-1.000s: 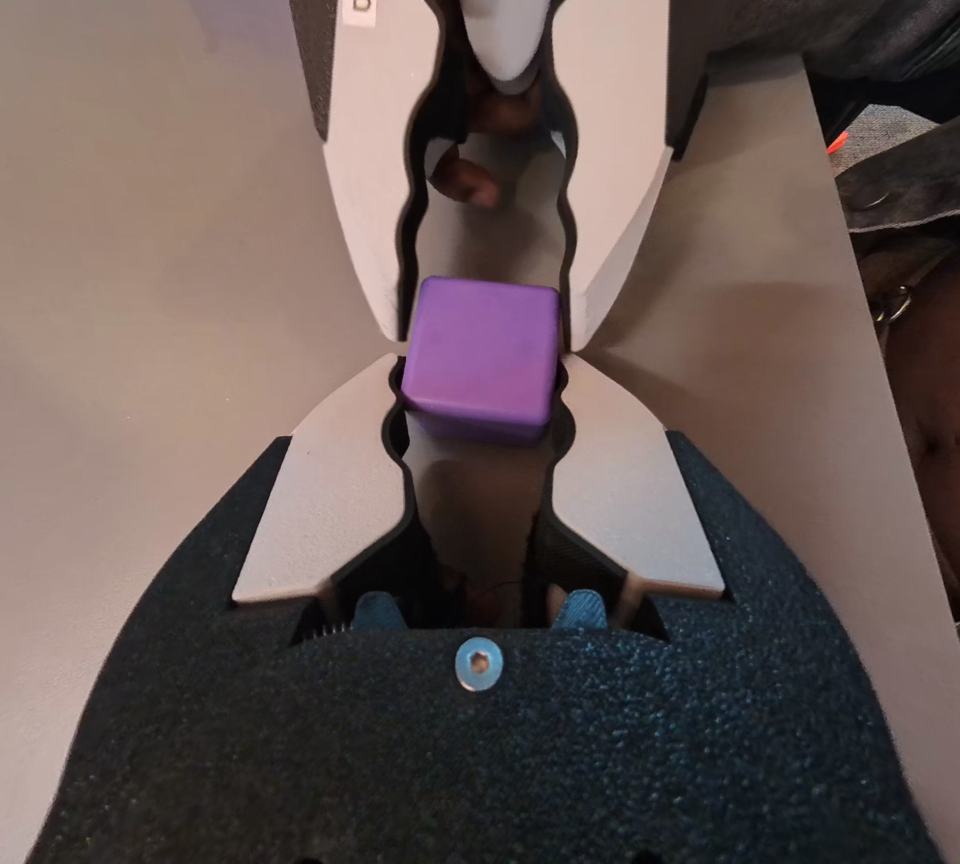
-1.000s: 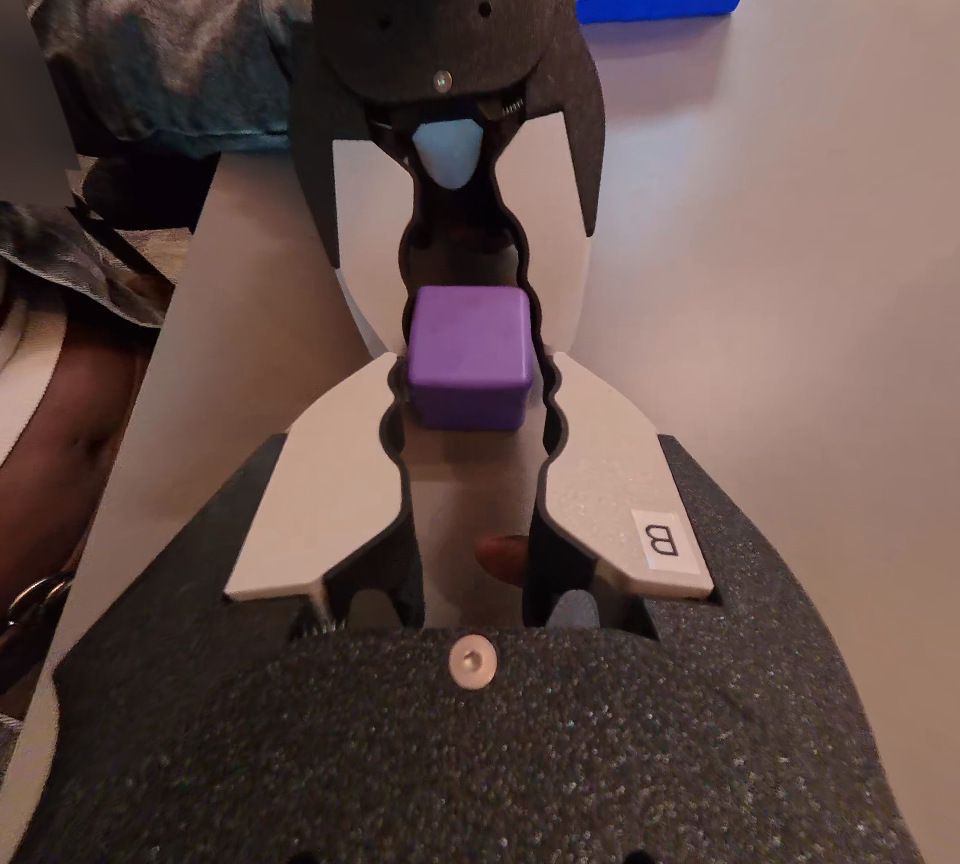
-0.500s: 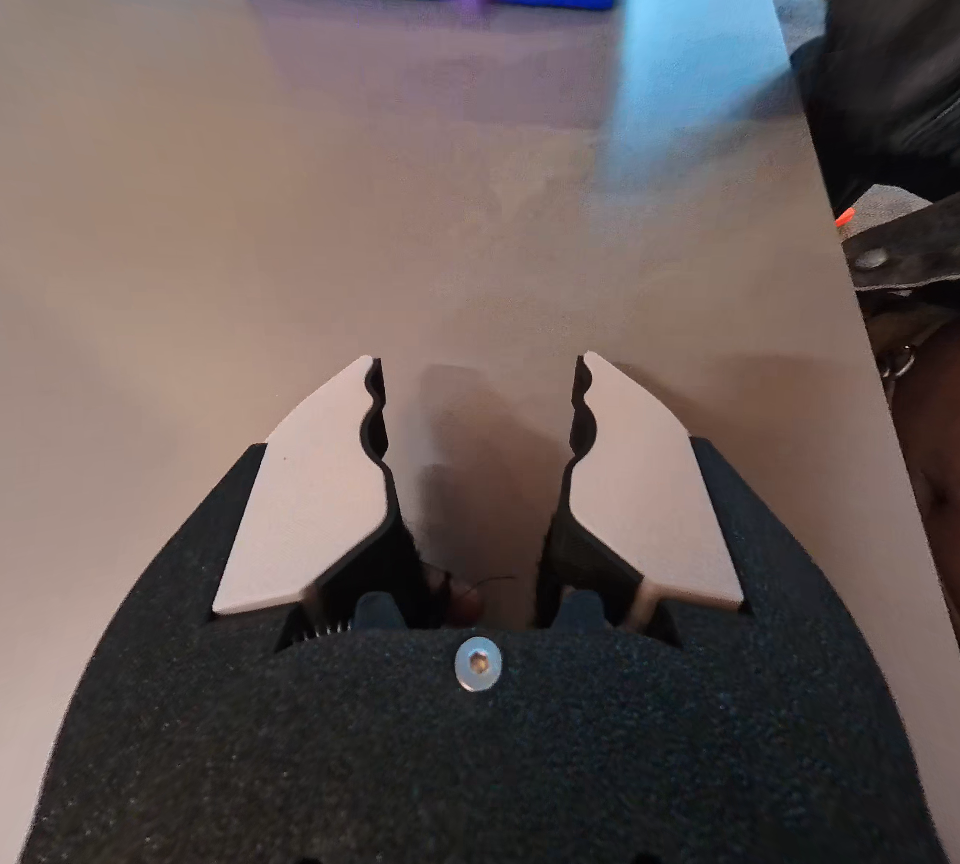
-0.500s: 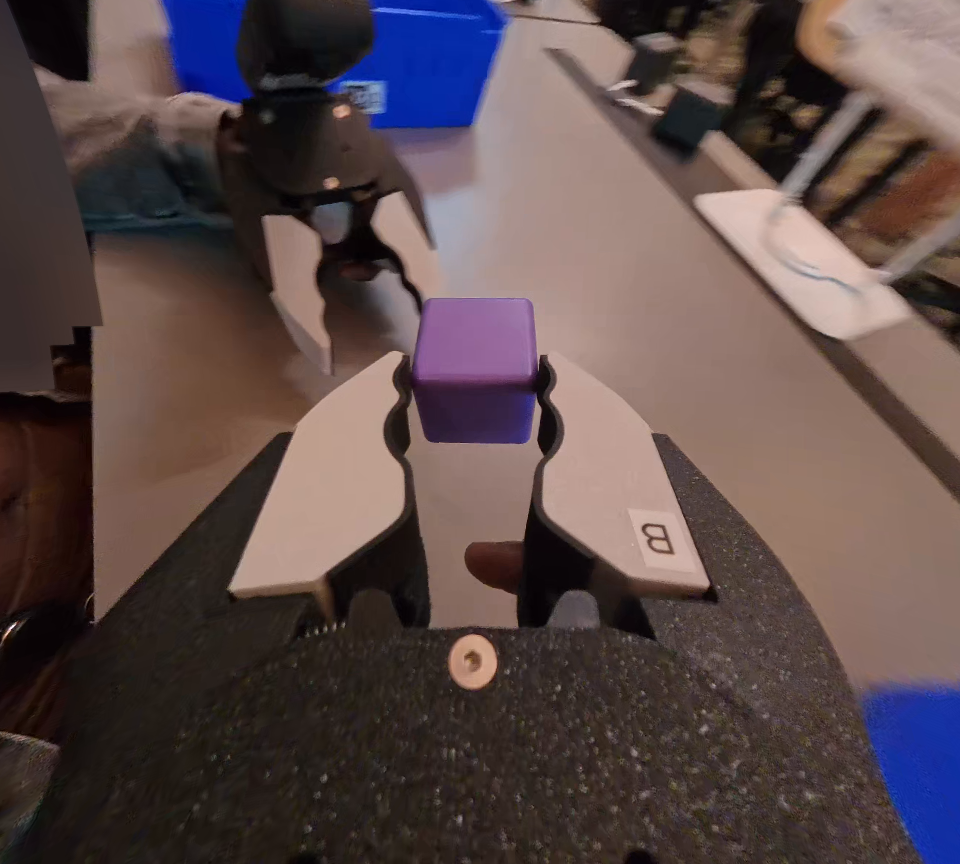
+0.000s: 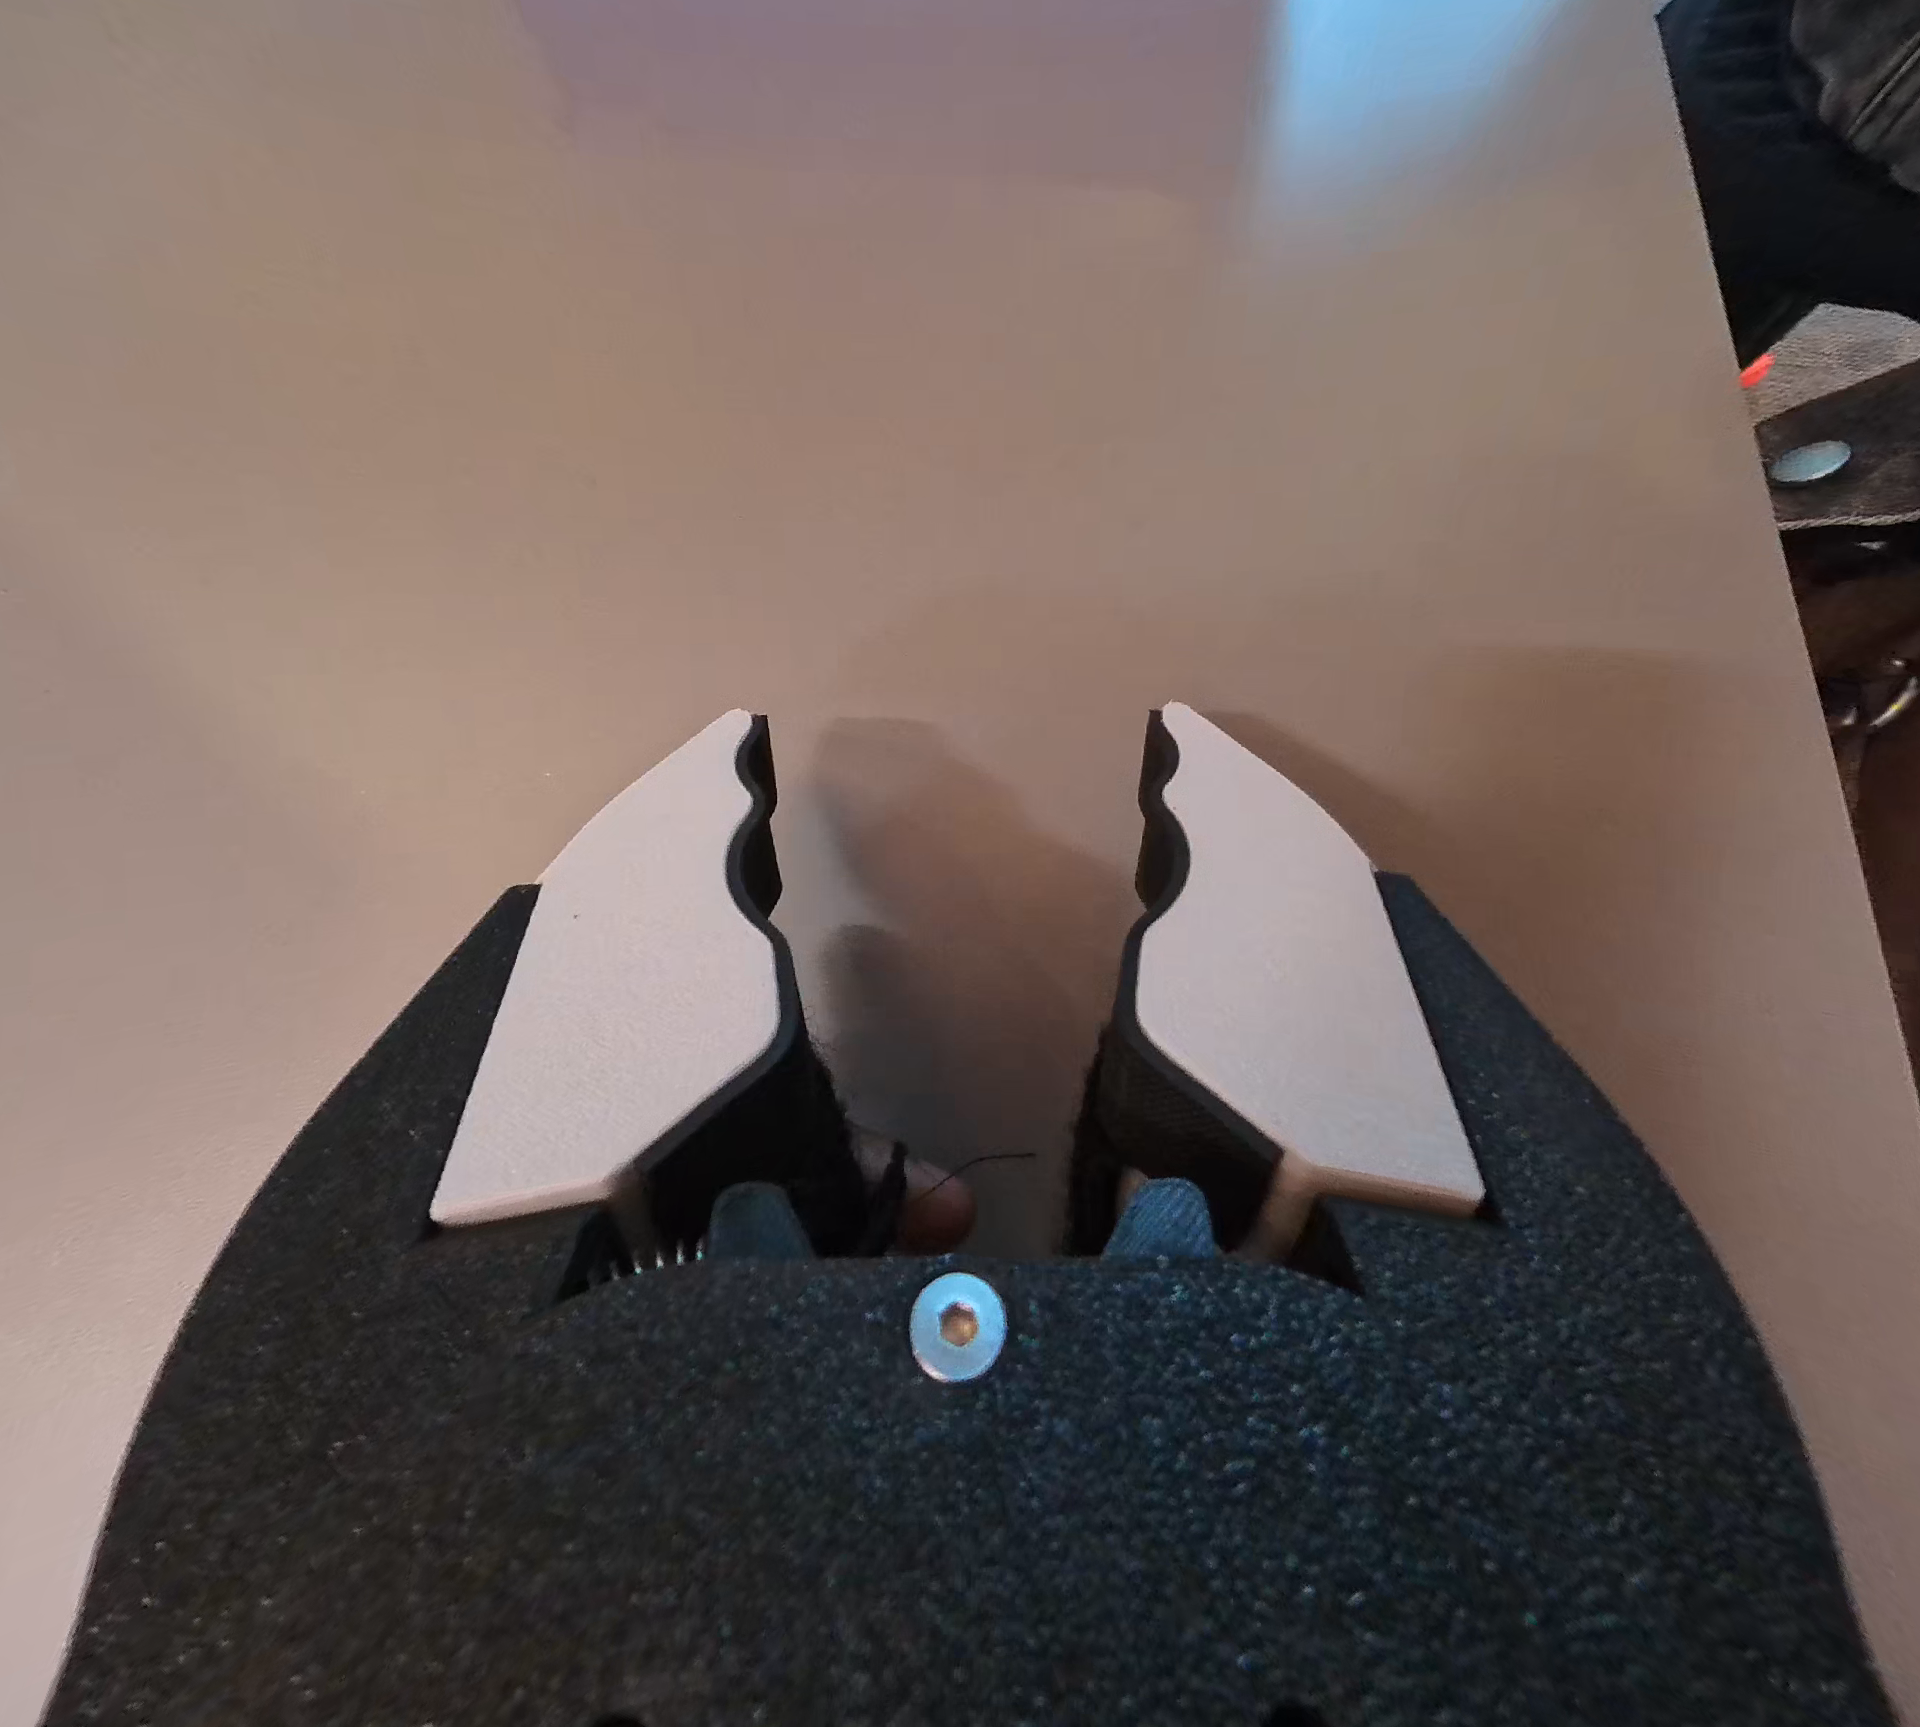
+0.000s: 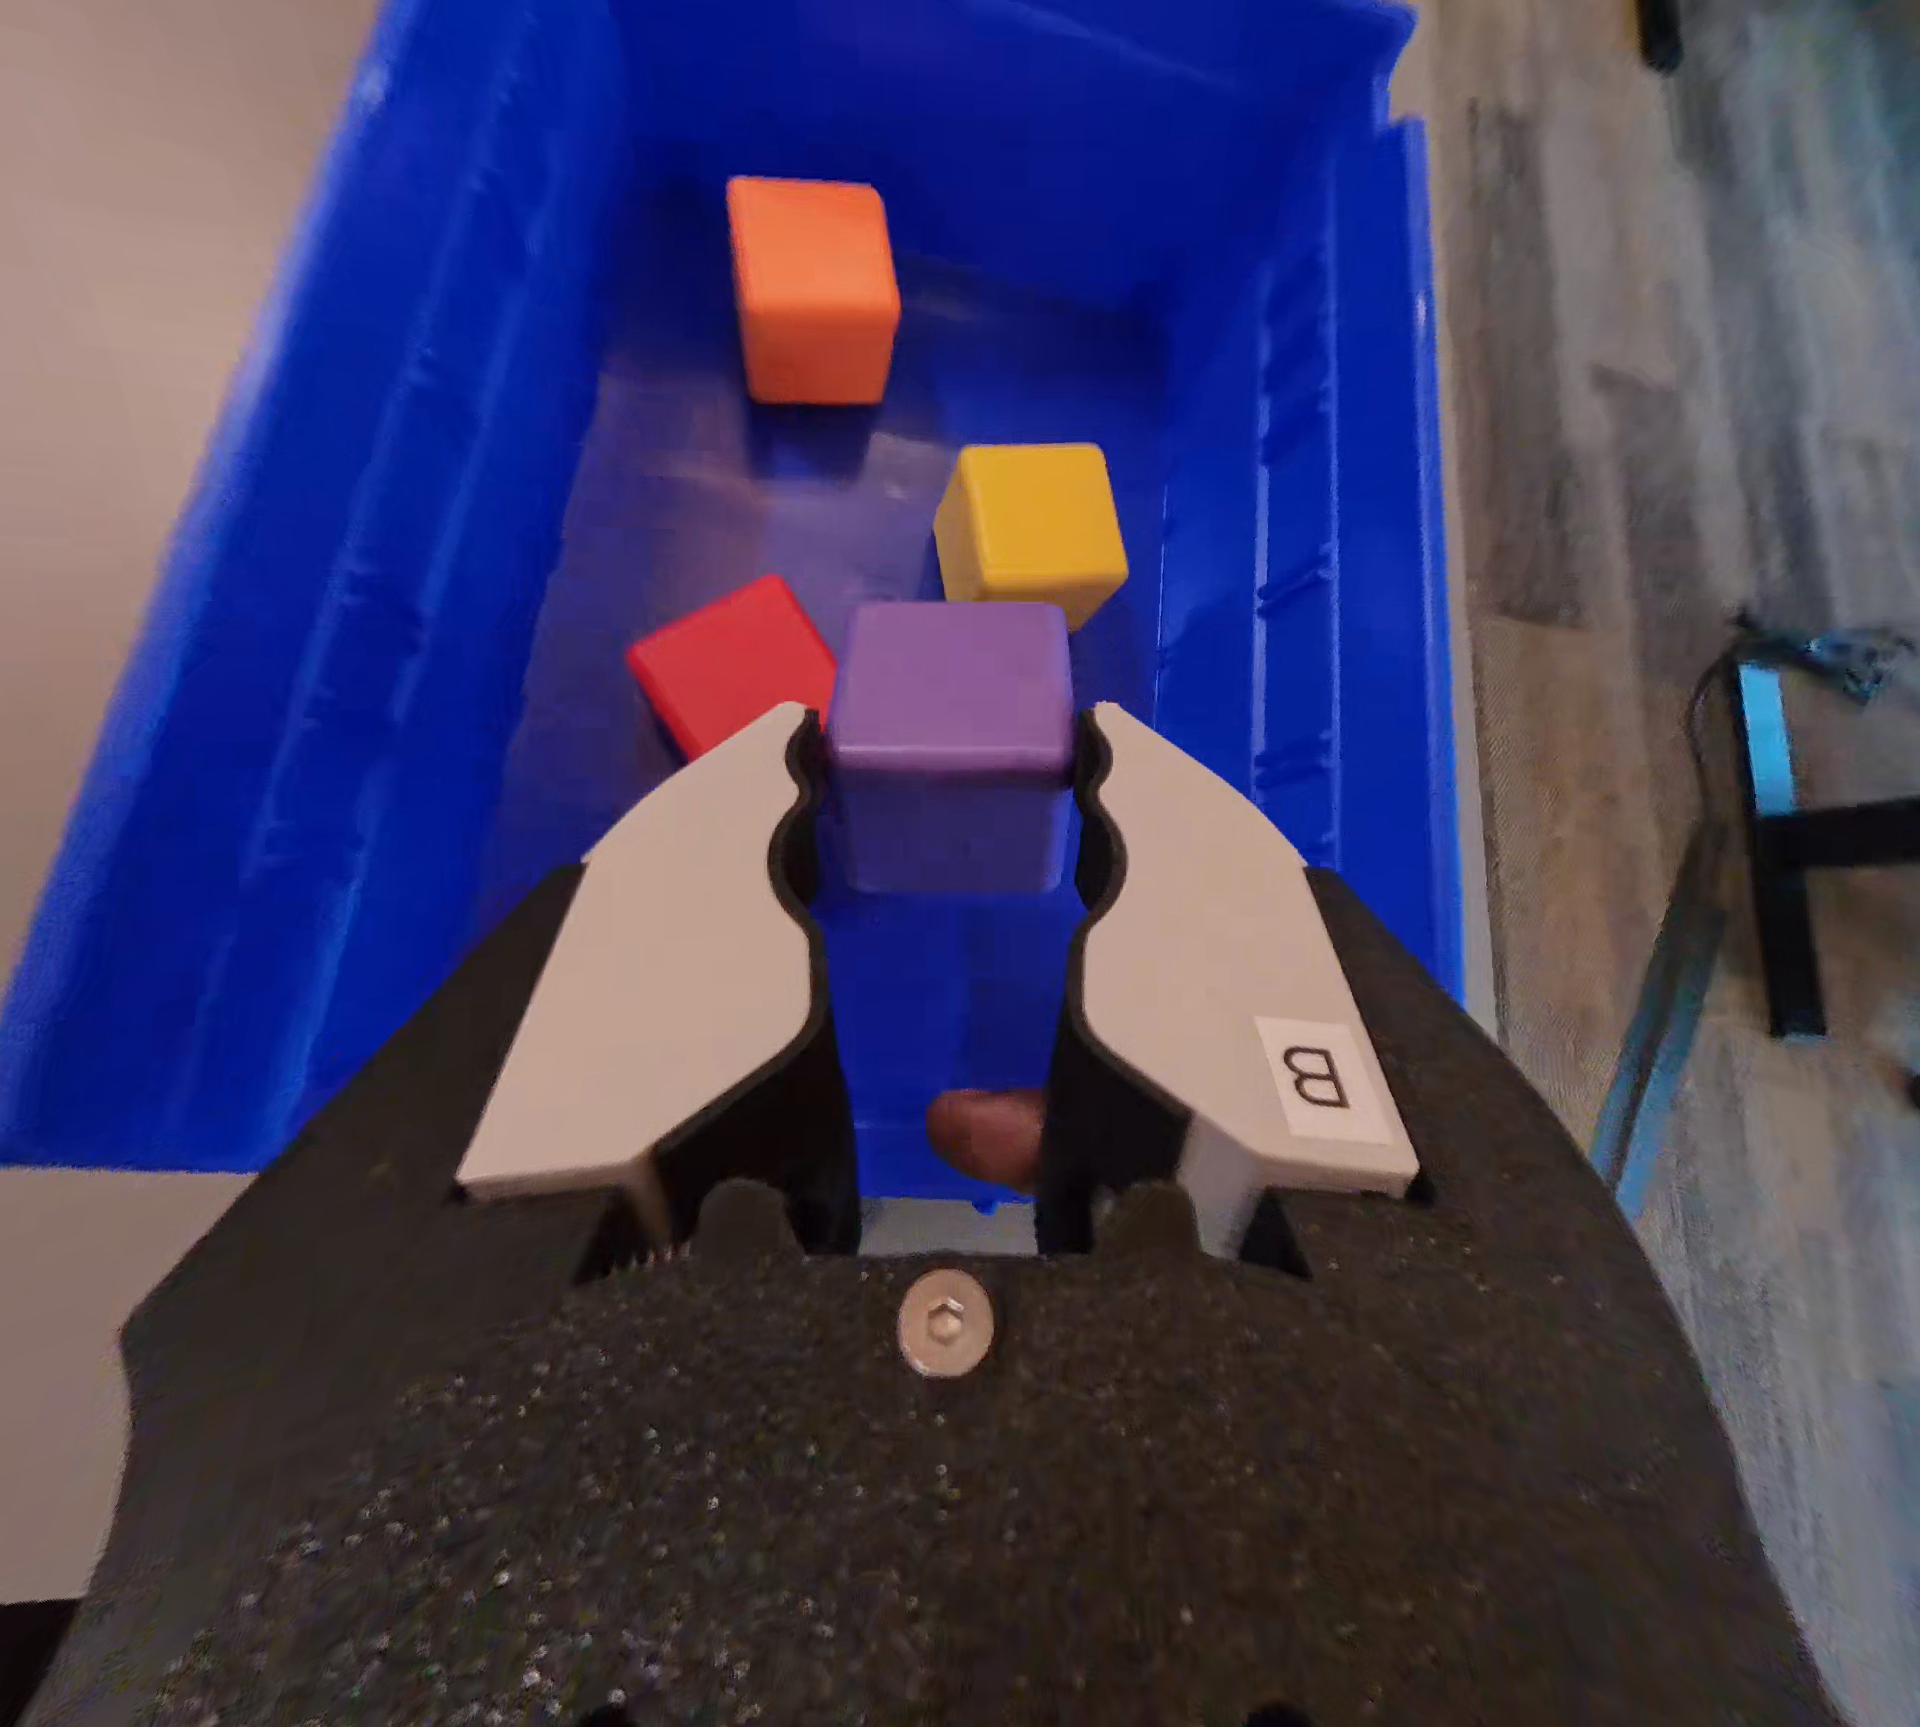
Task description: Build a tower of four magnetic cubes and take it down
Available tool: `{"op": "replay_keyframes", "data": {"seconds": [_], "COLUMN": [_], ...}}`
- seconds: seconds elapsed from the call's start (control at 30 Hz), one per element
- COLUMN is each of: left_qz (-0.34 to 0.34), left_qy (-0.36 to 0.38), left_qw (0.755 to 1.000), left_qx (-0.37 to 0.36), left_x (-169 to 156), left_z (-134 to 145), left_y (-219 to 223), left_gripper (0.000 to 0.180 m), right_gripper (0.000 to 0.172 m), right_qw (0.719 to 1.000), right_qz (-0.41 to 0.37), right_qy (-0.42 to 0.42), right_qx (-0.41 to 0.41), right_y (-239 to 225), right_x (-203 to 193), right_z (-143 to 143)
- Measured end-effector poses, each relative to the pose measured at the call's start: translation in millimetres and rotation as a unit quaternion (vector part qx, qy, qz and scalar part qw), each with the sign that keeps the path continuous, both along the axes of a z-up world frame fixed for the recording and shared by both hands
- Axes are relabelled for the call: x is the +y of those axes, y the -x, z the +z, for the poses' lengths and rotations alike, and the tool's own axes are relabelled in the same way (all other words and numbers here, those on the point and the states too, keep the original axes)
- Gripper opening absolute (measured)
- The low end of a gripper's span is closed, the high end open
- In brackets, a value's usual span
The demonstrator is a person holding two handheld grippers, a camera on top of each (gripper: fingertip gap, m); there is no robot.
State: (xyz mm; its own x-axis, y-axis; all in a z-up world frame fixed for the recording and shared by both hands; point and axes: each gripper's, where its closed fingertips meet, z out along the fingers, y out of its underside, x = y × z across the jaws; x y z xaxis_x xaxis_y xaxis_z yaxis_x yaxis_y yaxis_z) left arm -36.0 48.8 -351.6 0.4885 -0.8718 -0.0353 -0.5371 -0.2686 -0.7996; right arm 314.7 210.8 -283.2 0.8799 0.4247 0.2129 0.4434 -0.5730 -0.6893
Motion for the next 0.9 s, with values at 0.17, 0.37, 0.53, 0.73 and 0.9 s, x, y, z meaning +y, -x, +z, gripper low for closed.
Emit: {"op": "replay_keyframes", "data": {"seconds": [0.17, 0.37, 0.53, 0.73, 0.9], "left_qz": [-0.004, -0.001, 0.001, 0.0, 0.009], "left_qy": [-0.001, -0.002, -0.001, -0.003, -0.008], "left_qw": [1.0, 1.0, 1.0, 1.0, 1.0], "left_qx": [0.011, 0.014, 0.01, 0.011, 0.0], "left_x": [-1, 0, 0, 0, 2], "left_z": [-3, -4, -4, -5, -1], "left_y": [0, 1, 2, 2, 4], "left_gripper": [0.066, 0.065, 0.065, 0.066, 0.069], "right_gripper": [0.047, 0.047, 0.047, 0.047, 0.048], "right_qw": [0.999, 0.998, 0.995, 0.991, 0.987], "right_qz": [-0.018, -0.027, -0.037, -0.058, -0.069], "right_qy": [0.036, 0.064, 0.09, 0.117, 0.143], "right_qx": [-0.007, -0.001, -0.01, -0.024, -0.028], "right_y": [-8, -11, -16, -30, -40], "right_x": [5, 8, 2, -9, -18], "right_z": [-22, -40, -47, -50, -54]}}
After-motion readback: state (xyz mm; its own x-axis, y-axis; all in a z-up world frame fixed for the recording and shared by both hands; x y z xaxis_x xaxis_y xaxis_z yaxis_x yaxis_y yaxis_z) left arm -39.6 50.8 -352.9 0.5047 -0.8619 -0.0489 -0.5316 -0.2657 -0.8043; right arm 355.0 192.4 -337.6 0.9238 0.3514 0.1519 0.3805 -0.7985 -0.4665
